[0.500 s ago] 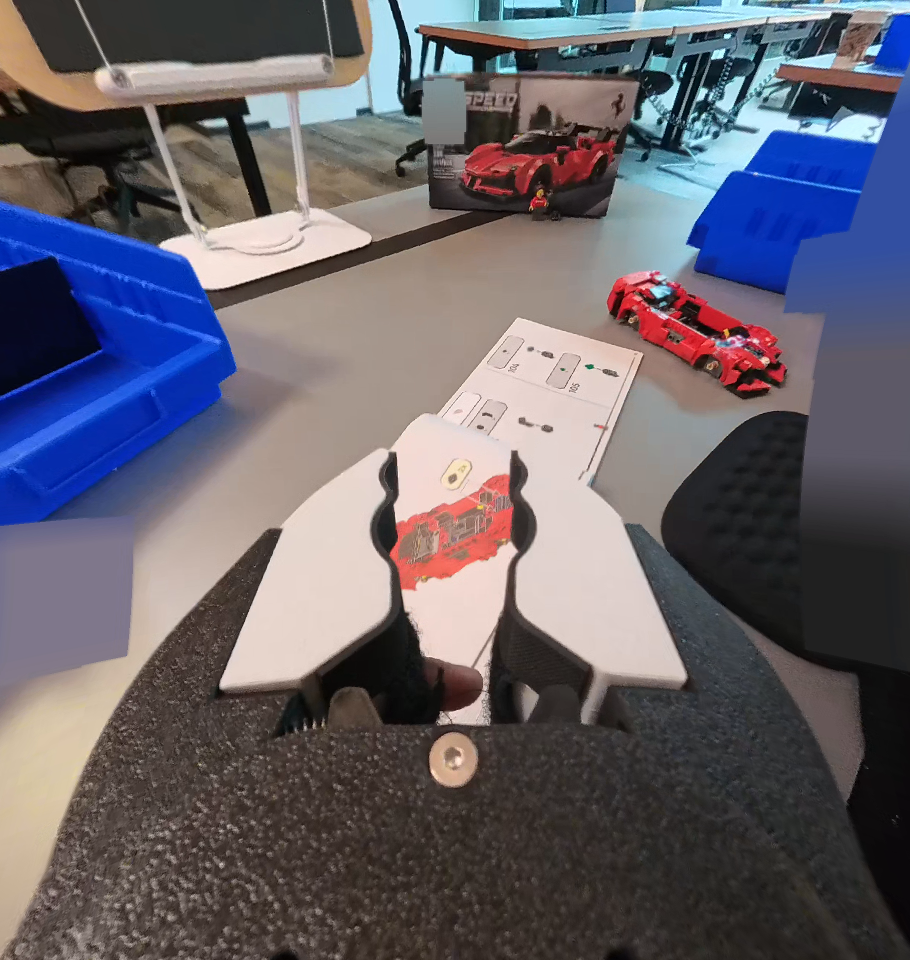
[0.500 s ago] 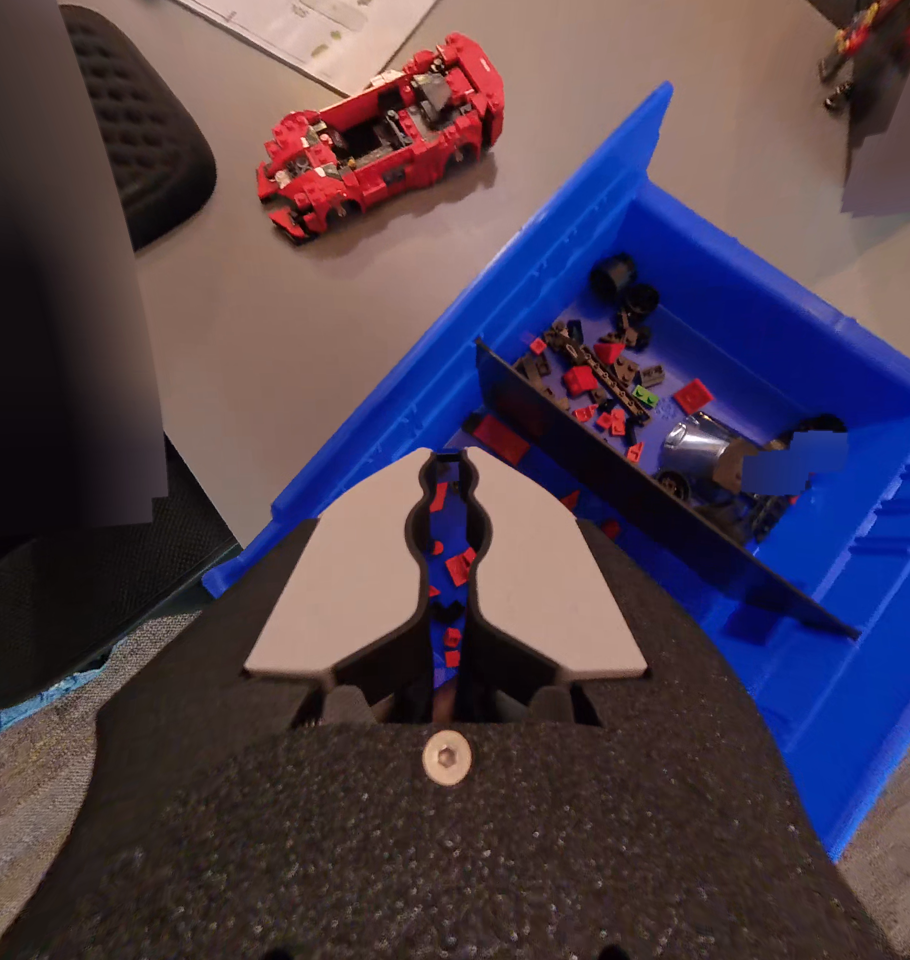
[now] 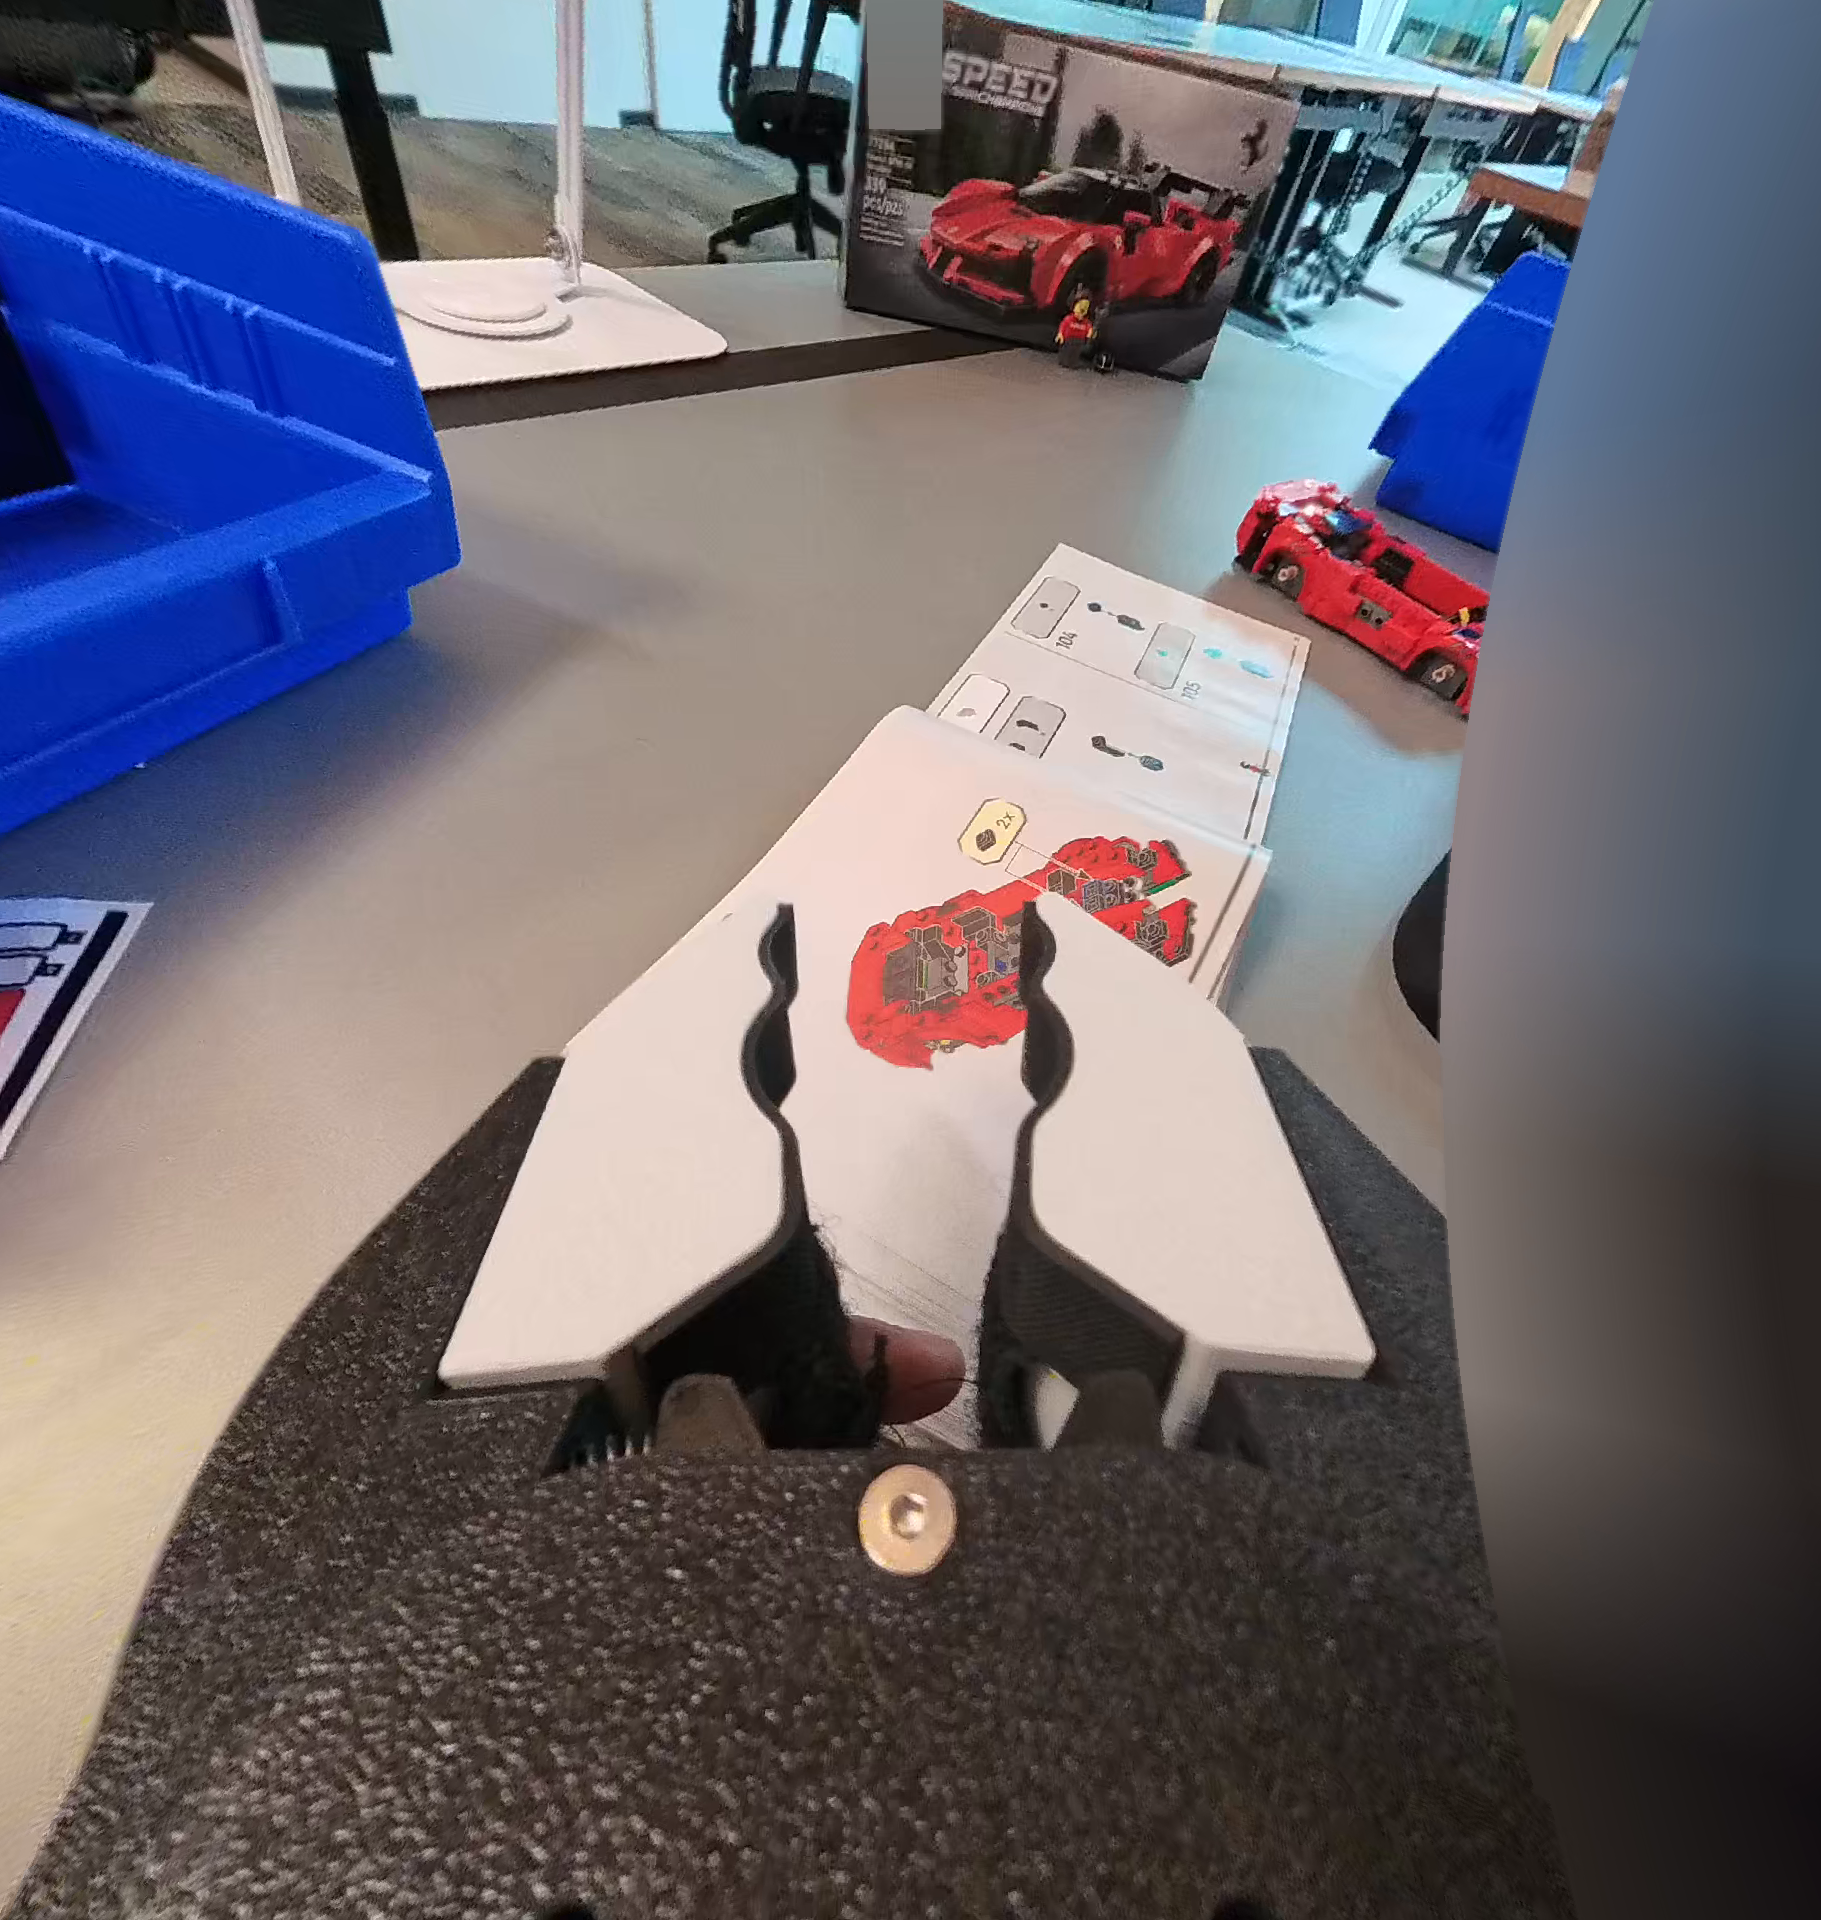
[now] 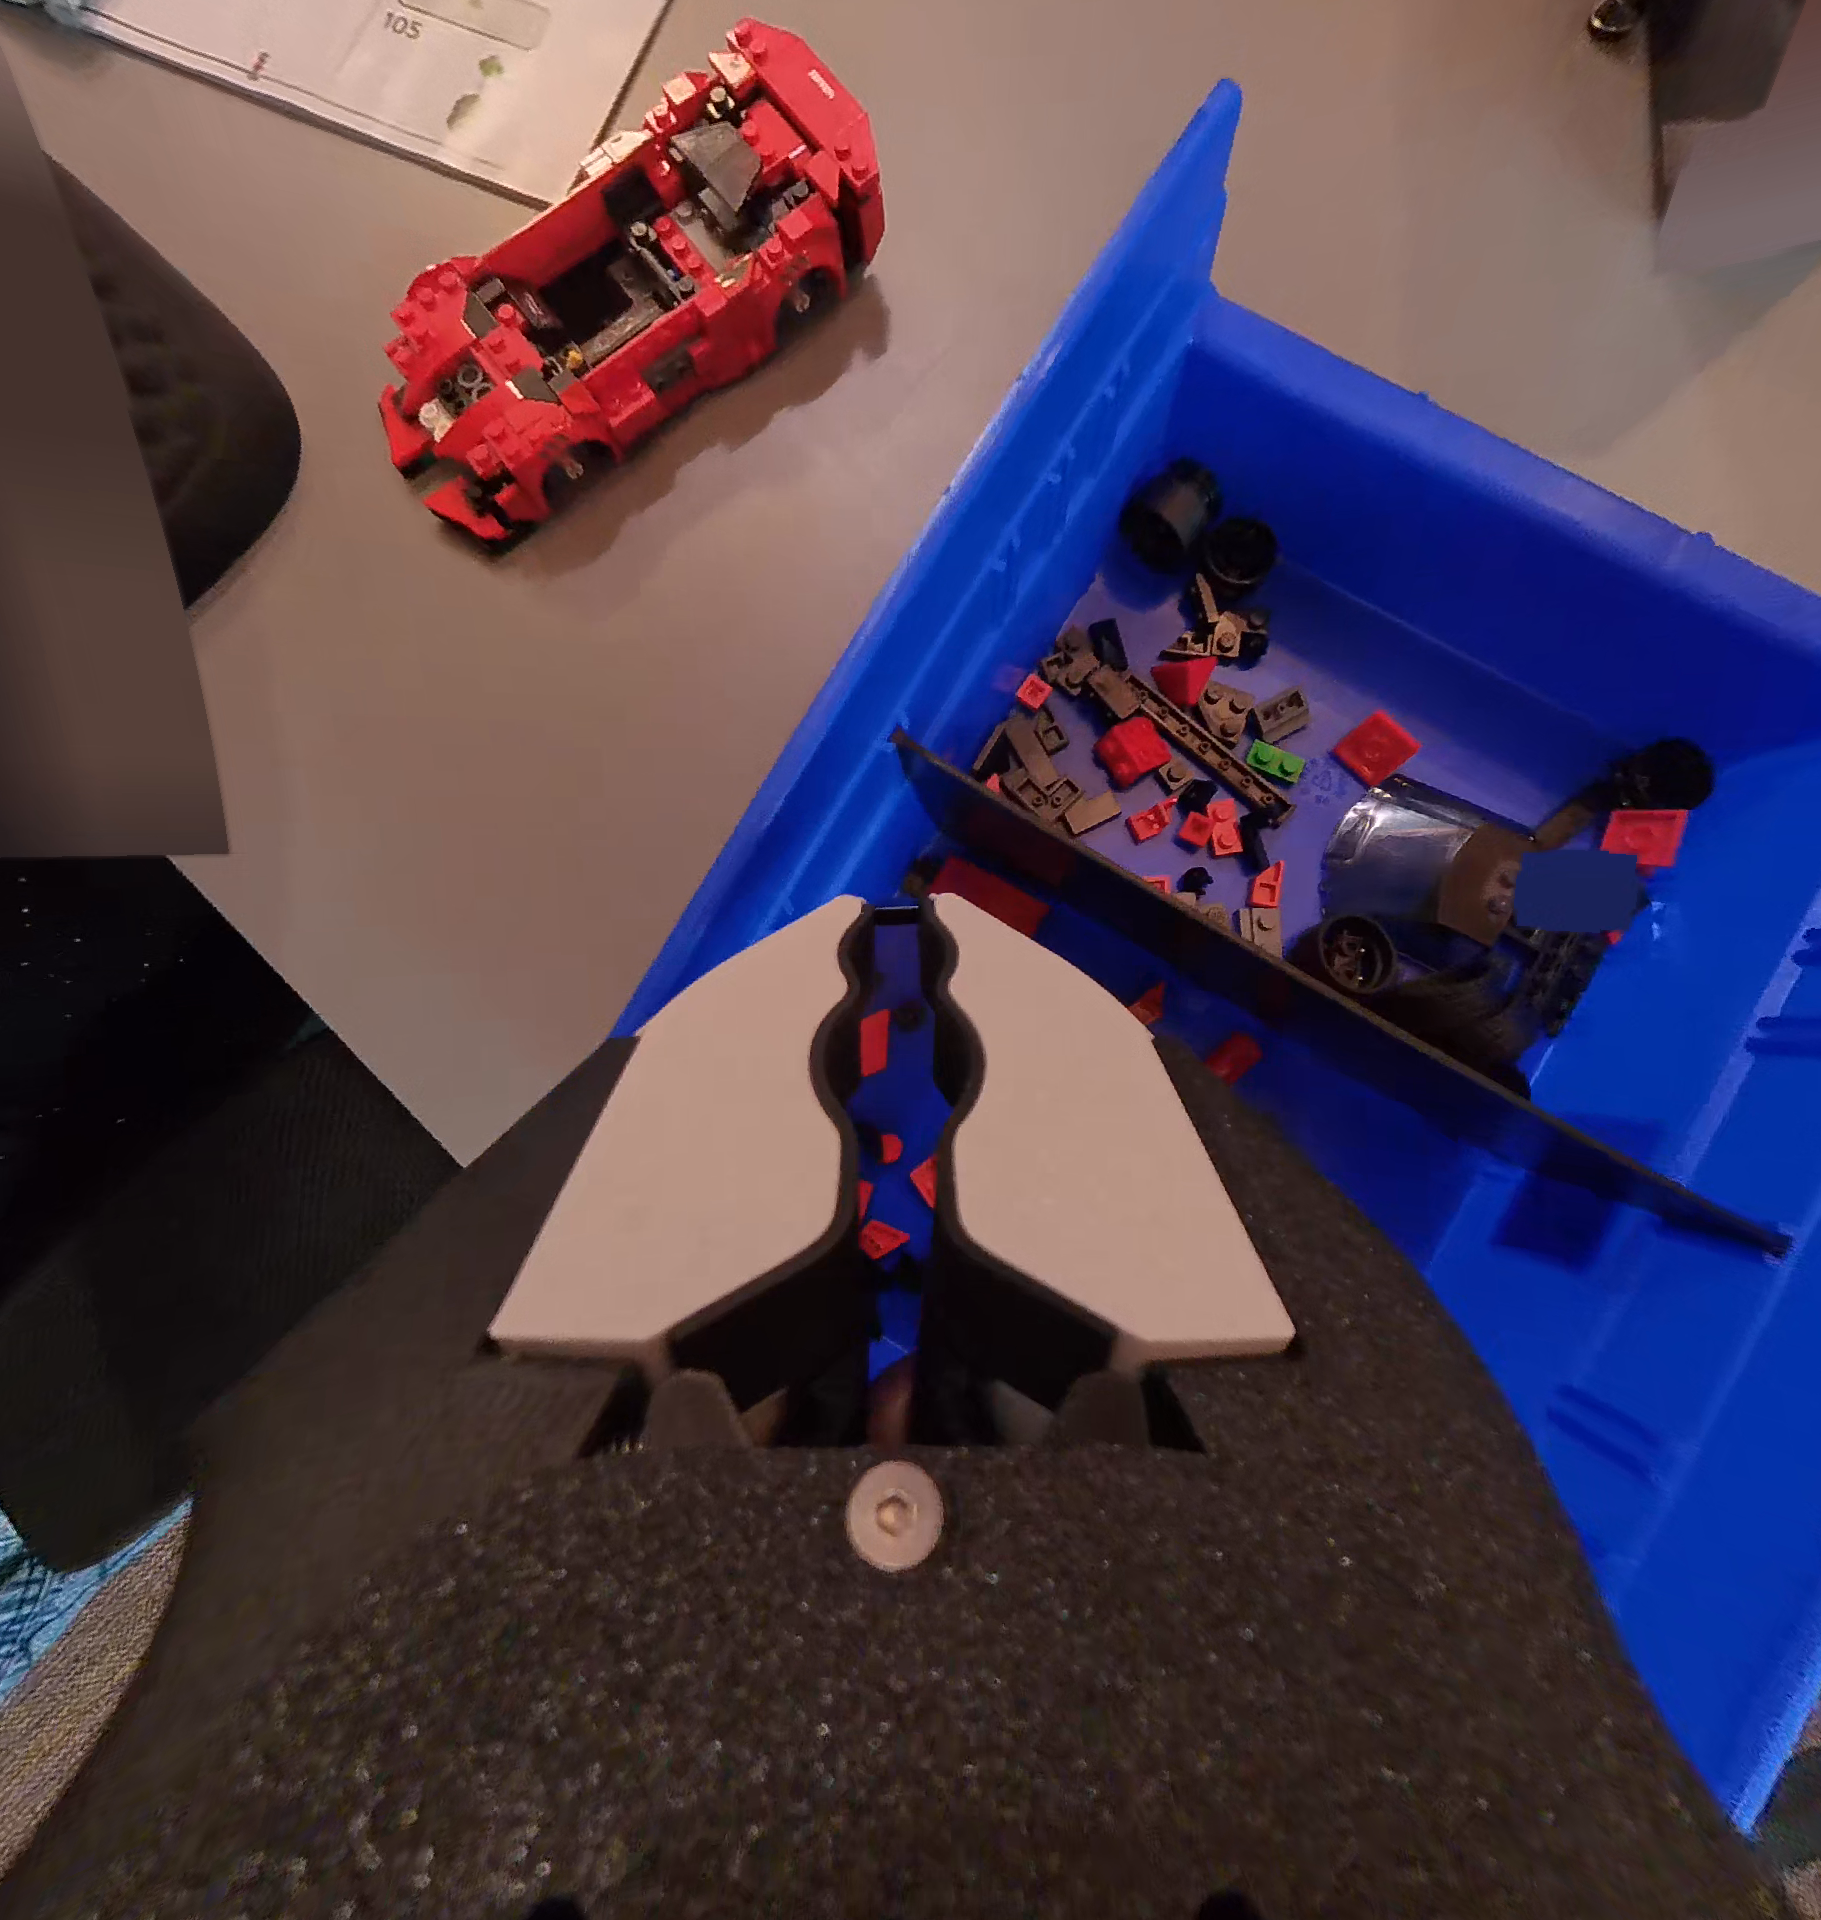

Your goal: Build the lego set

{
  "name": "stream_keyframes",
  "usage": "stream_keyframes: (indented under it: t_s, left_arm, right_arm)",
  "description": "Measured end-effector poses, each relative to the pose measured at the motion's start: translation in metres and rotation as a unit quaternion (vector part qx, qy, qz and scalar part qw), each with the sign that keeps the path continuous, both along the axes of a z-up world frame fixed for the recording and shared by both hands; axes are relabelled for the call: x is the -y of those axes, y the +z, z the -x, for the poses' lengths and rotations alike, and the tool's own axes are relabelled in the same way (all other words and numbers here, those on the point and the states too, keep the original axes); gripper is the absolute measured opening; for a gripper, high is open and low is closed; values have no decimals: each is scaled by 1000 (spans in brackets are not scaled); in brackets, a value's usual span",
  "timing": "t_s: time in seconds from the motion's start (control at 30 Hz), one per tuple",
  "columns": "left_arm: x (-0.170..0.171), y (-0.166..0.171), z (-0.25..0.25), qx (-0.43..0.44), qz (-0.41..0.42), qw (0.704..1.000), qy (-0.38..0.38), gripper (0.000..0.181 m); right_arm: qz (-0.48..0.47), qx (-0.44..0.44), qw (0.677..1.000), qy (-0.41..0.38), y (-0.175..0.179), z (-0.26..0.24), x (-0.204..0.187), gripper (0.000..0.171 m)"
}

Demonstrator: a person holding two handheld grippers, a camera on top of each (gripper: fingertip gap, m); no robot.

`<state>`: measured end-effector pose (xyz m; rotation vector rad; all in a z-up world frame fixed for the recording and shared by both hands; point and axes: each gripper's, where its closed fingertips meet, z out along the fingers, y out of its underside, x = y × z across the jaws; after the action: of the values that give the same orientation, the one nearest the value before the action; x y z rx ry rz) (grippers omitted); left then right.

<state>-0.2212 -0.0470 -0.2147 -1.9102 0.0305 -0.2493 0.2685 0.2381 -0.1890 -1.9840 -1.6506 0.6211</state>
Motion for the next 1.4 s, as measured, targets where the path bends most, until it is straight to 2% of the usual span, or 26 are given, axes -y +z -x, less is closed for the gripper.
stream_keyframes:
  t_s: [0.6, 0.87, 1.07, 1.27, 1.4]
  left_arm:
    - [-1, -4, 3, 13, 1, 1000, 2, 41]
    - [-8, 7, -9, -2, 3, 1000, -9, 41]
    - [-42, 45, -32, -19, -14, 999, -33, 40]
    - [-84, 77, -79, -41, -33, 996, -72, 39]
    - [-107, 82, -106, -36, -22, 995, -88, 39]
  right_arm:
    - [-13, 6, 1000, 19, 4, 16, 4, 8]
    - [-56, 77, 995, 20, -1, -6, -1, 8]
    - [-78, 86, 992, 57, 4, -22, -11, 8]
    - [-52, 123, 982, 133, -17, -45, -16, 9]
    - [-22, 141, 976, 166, -24, -58, -25, 20]
